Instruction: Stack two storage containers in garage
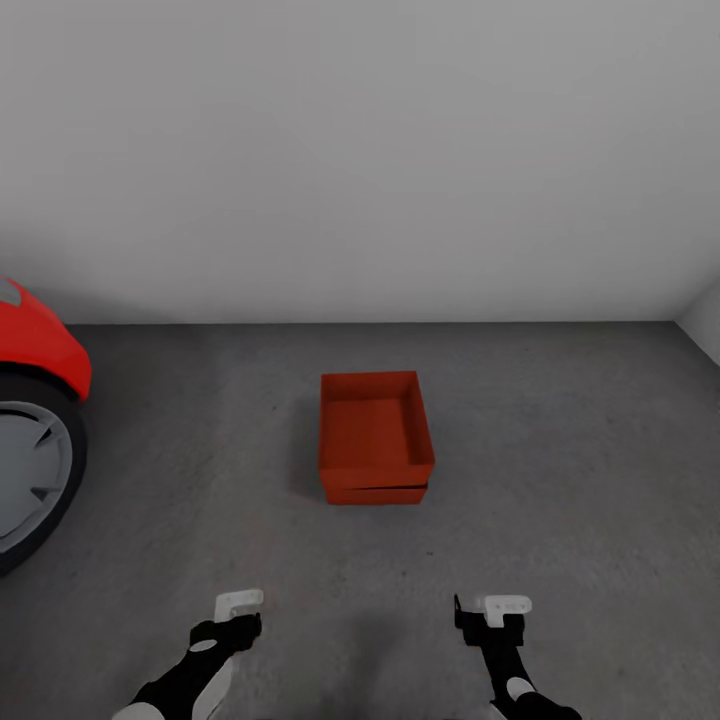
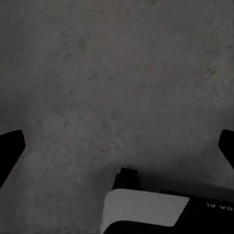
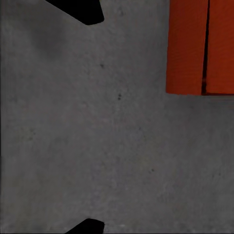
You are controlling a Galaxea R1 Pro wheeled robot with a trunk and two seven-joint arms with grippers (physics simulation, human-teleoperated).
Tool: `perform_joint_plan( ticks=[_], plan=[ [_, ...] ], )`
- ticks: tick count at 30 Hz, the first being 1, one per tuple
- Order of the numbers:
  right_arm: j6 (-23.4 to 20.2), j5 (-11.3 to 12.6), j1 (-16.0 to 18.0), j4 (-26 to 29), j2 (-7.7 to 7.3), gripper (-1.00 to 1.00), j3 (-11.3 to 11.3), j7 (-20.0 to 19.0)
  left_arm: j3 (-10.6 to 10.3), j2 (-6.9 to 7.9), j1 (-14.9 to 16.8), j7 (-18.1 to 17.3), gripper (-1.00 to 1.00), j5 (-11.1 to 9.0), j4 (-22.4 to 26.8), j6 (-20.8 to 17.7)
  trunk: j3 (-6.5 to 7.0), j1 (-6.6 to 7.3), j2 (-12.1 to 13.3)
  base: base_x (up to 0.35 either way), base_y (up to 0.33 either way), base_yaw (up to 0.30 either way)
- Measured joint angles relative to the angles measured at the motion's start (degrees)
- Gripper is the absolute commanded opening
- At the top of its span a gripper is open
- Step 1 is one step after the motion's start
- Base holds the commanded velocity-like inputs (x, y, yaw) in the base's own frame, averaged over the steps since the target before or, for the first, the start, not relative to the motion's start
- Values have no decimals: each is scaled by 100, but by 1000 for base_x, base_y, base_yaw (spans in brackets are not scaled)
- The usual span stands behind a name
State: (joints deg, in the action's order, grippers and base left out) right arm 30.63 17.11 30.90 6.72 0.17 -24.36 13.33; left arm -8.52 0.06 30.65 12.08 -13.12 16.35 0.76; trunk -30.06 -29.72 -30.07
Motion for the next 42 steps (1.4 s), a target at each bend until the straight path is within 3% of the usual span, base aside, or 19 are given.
perform_joint_plan(
  ticks=[3,6,9,13,16,18,21,22,26,30,32,35,42],
  plan=[
    [-18,14,1,-130,-344,100,-5,-8,58,369,-2,-48,100,-140,-713,27,-1,0,0,0,0,0],
    [-23,7,1,-494,-471,100,-22,-38,78,522,-1,-127,100,-442,-1252,72,-1,0,0,0,0,0],
    [-52,-21,-175,-787,-518,100,-32,-135,85,622,-18,-172,100,-807,-1558,98,-1,1,0,0,0,0],
    [-231,-48,-865,-835,-508,100,-49,-172,84,640,-36,-182,100,-887,-1623,88,-1,1,0,0,0,0],
    [-352,-49,-1056,-840,-518,100,-52,-175,83,636,-35,-188,100,-887,-1629,53,0,0,0,0,0,0],
    [-582,-42,-1141,-843,-528,100,-50,-188,84,632,-47,-194,100,-886,-1631,37,0,0,0,0,0,0],
    [-1413,-34,-1234,-847,-506,100,-49,-256,87,623,-158,-218,100,-889,-1634,20,-1,0,0,0,0,0],
    [-2037,-22,-1280,-848,-493,100,-42,-385,91,619,-315,-290,100,-888,-1635,17,-1,1,0,0,0,0],
    [-2843,4,-1314,-850,-458,100,-27,-968,86,589,-730,-683,100,-879,-1635,9,-1,0,-1,0,0,0],
    [-2910,56,-1589,-853,-443,100,-12,-1194,79,575,-1007,-891,100,-874,-1635,1,-1,1,-1,0,0,0],
    [-2374,337,-2049,-847,-434,100,-10,-1263,76,568,-1209,-956,100,-855,-1635,-3,-1,1,-1,0,0,0],
    [-2040,537,-2192,-847,-422,100,-11,-1284,75,567,-1293,-969,100,-846,-1635,-4,-1,0,-1,0,0,0],
    [-1873,644,-2274,-847,-313,100,-6,-1300,75,539,-1395,-953,100,-863,-1625,193,27,0,-1,0,0,0]
  ],
)
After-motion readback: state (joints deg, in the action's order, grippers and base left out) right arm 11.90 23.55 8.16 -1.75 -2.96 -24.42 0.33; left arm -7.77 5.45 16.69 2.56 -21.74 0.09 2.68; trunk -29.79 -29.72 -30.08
